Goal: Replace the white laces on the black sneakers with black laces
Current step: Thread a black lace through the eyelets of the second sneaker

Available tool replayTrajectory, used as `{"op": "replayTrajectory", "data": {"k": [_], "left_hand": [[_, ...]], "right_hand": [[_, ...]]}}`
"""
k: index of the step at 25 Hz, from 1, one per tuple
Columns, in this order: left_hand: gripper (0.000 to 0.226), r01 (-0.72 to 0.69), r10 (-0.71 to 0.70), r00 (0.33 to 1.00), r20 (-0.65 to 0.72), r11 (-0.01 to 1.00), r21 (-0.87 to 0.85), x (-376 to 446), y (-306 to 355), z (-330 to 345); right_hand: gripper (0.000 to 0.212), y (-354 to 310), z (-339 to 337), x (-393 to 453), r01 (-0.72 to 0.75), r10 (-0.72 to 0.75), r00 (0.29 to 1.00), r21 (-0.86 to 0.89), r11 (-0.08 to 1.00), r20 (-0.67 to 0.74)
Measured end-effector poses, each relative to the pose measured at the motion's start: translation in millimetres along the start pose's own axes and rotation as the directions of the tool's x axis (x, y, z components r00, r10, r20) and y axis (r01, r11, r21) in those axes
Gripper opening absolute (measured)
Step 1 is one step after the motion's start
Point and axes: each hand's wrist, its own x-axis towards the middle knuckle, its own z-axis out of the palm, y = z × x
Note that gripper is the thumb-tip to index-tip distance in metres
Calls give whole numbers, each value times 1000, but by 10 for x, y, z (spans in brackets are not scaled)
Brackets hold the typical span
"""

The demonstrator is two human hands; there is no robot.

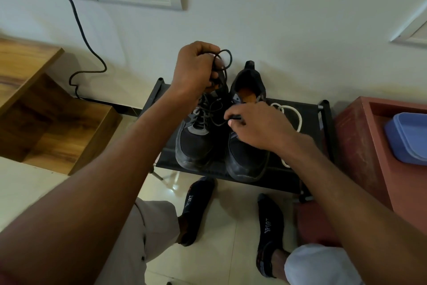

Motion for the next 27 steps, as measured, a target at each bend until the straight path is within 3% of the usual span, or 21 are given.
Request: {"op": "replayTrajectory", "data": {"k": [2,4,7,8,10,11,12,14,15,17,18,20,23,25,27], "left_hand": [[36,-3,11,998,-65,993,119,-13,-16,-11],[36,-6,48,991,-126,949,316,-19,-16,-38],[35,4,81,990,-114,802,597,-46,-1,-91],[36,30,56,993,-101,721,692,-57,1,-98],[43,79,25,994,-107,517,852,-98,10,-74],[46,53,69,993,-97,474,879,-116,19,-40],[46,-33,152,987,-49,494,869,-148,44,15],[40,-275,290,953,91,693,667,-178,116,136],[35,-313,281,949,140,810,496,-193,147,200],[30,-259,206,959,196,918,301,-212,178,285],[29,-239,184,962,203,924,298,-198,175,300],[28,-220,158,967,198,912,347,-160,143,273],[24,-194,131,975,179,894,404,-137,89,204],[23,-186,116,976,186,885,427,-136,57,185],[24,-184,105,976,191,867,463,-128,29,184]], "right_hand": [[40,-12,70,4,-42,39,999,-73,996,-38],[47,8,12,25,-154,147,973,-25,988,-180],[17,63,-100,17,-257,322,918,273,927,-230],[15,58,-139,6,-265,385,903,457,849,-191],[12,23,-307,-51,-254,442,897,801,542,-15],[8,7,-437,-102,-238,405,912,891,386,68],[8,6,-574,-162,-205,335,935,949,239,117],[11,22,-784,-255,-120,195,974,992,30,112],[10,38,-829,-278,-98,186,979,994,55,86],[6,37,-770,-305,-125,260,965,918,377,25],[5,42,-693,-308,-167,296,955,811,560,-7],[7,62,-514,-259,-227,323,944,587,777,-63],[33,62,-273,-125,-270,313,943,284,920,-116],[55,19,-115,-57,-321,324,939,48,946,-114],[64,-37,68,-52,-331,322,941,-98,938,-105]]}}
